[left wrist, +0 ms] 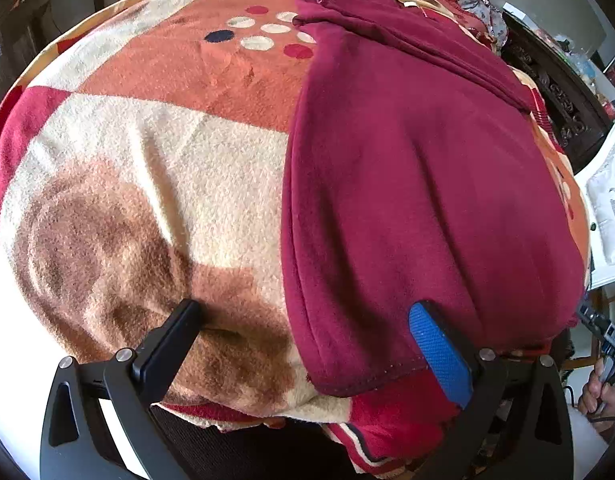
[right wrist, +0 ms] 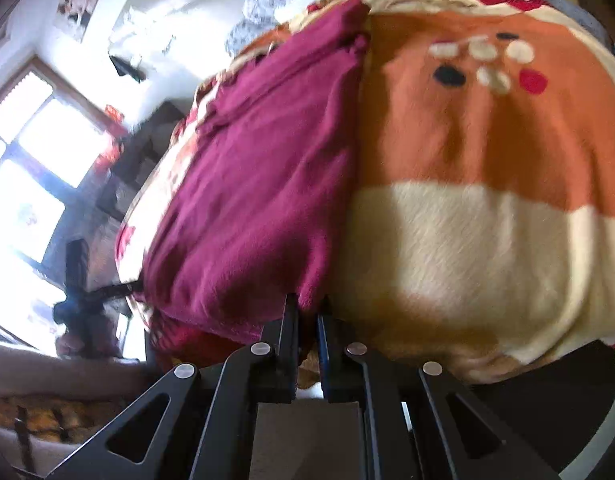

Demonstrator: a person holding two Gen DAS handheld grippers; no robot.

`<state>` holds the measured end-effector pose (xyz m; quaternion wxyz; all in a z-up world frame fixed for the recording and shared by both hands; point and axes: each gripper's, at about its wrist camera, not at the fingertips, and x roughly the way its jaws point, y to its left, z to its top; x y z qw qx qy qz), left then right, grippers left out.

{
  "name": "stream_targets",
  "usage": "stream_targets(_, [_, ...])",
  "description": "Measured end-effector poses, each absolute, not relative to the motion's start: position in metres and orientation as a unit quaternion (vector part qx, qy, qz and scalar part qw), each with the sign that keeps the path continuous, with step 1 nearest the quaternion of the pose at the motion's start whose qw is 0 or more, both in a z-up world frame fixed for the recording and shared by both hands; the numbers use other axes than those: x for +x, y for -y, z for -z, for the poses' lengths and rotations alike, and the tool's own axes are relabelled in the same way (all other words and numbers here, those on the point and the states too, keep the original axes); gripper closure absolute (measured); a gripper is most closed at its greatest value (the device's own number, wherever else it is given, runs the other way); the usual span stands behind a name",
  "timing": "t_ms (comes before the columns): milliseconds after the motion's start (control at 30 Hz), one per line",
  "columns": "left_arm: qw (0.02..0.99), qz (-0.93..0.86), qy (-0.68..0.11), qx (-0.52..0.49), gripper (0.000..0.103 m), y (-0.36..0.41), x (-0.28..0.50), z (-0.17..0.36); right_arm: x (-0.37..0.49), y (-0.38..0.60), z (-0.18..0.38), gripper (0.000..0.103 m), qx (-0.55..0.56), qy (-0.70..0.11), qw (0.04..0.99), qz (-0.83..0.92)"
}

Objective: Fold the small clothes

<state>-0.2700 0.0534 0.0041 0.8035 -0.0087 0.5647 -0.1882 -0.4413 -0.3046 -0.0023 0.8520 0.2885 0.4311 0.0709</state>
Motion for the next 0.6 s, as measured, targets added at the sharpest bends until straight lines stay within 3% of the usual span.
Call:
stream_targets(200, [0.804, 0.187, -0.564, -0.014, 0.0, -0.054, -0.27, -0.003, -0.441, 0.324, 0.016, 0.086, 0.37, -0.415, 0.826, -0.093])
stream_targets(400, [0.81, 0.194, -0.554, -0.015, 0.002, -0.057, -0.274, -0.003, -0.44, 0.315, 0.011, 0.085, 0.342, -0.413, 0.837, -0.11])
stream_targets(433, [0.812, 0.195, -0.55, -0.013, 0.005, -0.057, -0.275, -0.005, -0.439, 0.315, 0.006, 0.088, 0.342, -0.407, 0.839, -0.116])
stream_targets(600, [0.81, 0.204, -0.549, -0.007, 0.059, -0.066, -0.279, -0.015, -0.435, 0.326, -0.02, 0.092, 0.368, -0.351, 0.847, -0.157])
